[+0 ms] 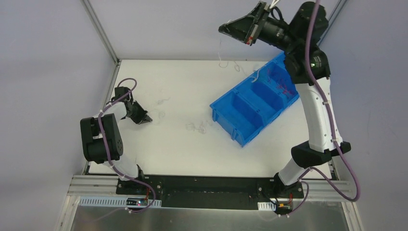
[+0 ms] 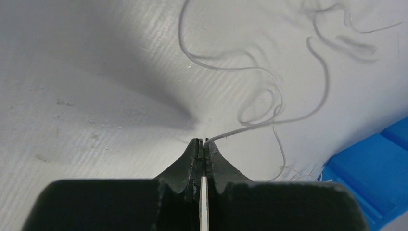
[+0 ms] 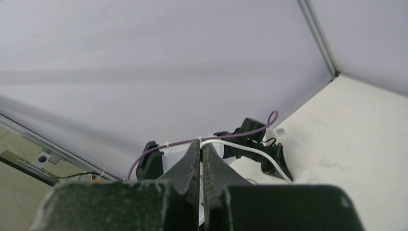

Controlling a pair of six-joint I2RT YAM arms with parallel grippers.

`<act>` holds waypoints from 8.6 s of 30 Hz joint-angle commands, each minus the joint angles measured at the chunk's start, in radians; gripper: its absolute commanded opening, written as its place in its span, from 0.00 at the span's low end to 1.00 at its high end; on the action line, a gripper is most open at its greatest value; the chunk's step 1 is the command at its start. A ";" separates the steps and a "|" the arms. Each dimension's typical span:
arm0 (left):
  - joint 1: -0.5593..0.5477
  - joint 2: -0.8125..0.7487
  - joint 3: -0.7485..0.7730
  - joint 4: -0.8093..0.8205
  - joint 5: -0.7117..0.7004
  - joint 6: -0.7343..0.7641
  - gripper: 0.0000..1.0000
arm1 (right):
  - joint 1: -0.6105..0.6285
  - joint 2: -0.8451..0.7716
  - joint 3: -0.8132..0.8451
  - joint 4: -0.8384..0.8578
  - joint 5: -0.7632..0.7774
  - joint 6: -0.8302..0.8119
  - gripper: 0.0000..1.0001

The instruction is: Untangle the cables

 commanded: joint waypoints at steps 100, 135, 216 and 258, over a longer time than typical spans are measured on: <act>-0.212 0.037 0.492 -0.122 0.373 0.056 0.85 | -0.880 0.385 -0.804 -0.218 0.924 -0.342 0.68; -0.212 0.035 0.459 -0.207 0.373 0.126 0.87 | 0.031 0.013 -0.705 -0.545 0.479 -0.450 0.23; 0.118 -0.154 0.286 -0.065 0.129 -0.148 0.00 | 0.415 0.144 -0.656 -0.513 0.827 -0.380 0.00; 0.040 0.051 0.289 -0.235 0.195 0.006 0.95 | -0.275 -0.039 -0.713 -0.449 0.840 -0.365 0.38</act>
